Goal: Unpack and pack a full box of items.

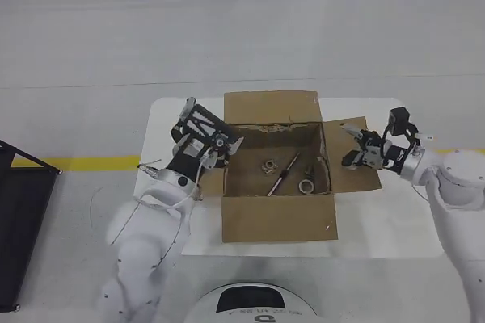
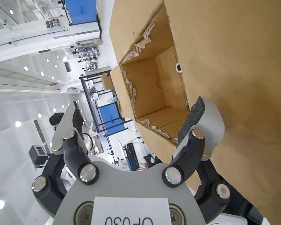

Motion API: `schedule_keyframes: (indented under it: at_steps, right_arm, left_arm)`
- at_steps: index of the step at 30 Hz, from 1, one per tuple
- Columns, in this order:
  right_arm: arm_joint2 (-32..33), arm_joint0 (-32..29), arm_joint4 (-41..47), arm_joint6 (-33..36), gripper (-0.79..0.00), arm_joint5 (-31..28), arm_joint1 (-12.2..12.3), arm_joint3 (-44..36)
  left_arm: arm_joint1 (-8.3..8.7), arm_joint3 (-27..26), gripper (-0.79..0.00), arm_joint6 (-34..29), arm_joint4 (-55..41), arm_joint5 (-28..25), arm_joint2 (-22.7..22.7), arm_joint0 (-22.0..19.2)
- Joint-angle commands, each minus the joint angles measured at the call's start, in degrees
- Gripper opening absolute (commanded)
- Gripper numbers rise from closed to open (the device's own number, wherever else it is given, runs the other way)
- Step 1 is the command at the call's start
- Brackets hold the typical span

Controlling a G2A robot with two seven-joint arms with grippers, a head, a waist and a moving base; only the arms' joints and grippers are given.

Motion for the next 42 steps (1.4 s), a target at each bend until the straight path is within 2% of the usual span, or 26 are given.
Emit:
schedule_keyframes:
  at_steps: [1,8,12,14,26,28,30,32,35,38,42]
  right_arm:
    - [-0.41,0.47,-0.69,-0.54,0.000,0.46,0.02,0.85]
    - [-4.24,2.76,-5.75,-0.67,0.000,1.68,0.14,2.96]
    - [-4.01,3.92,-4.75,-1.48,0.000,1.66,0.08,2.81]
    - [-2.51,4.16,-1.57,-2.10,0.000,1.26,-0.03,2.26]
    - [-2.19,4.19,-0.77,-2.13,0.000,1.16,-0.05,2.10]
    - [-2.19,4.19,-0.77,-2.13,0.000,1.16,-0.05,2.10]
    - [-2.19,4.19,-0.77,-2.13,0.000,1.16,-0.05,2.10]
    - [-2.19,4.19,-0.77,-2.13,0.000,1.16,-0.05,2.10]
    - [-2.19,4.19,-0.77,-2.13,0.000,1.16,-0.05,2.10]
    - [-2.19,4.19,-0.77,-2.13,0.000,1.16,-0.05,2.10]
    - [-2.19,4.19,-0.77,-2.13,0.000,1.16,-0.05,2.10]
  left_arm:
    - [0.22,0.04,0.000,1.33,-0.05,1.18,-2.13,1.72]
    - [0.99,0.04,0.000,5.38,-1.40,5.36,-10.28,10.01]
    - [1.32,0.04,0.000,8.77,-4.56,5.95,-13.82,13.59]
    - [1.40,0.04,0.000,11.53,-7.43,5.74,-14.72,14.42]
    - [1.49,0.04,0.000,12.41,-5.94,6.45,-15.51,13.96]
    - [1.58,1.00,0.000,13.38,-7.00,8.37,-18.38,14.32]
    - [1.70,3.87,0.000,14.00,-10.95,9.41,-23.14,14.48]
    - [1.99,7.97,0.000,14.17,-13.90,8.49,-27.74,13.55]
    - [2.49,13.40,0.000,13.19,-18.31,5.30,-32.06,10.35]
    - [2.91,17.72,0.000,10.20,-20.41,3.61,-33.92,6.40]
    - [2.91,17.72,0.000,10.20,-20.41,3.61,-33.92,6.40]
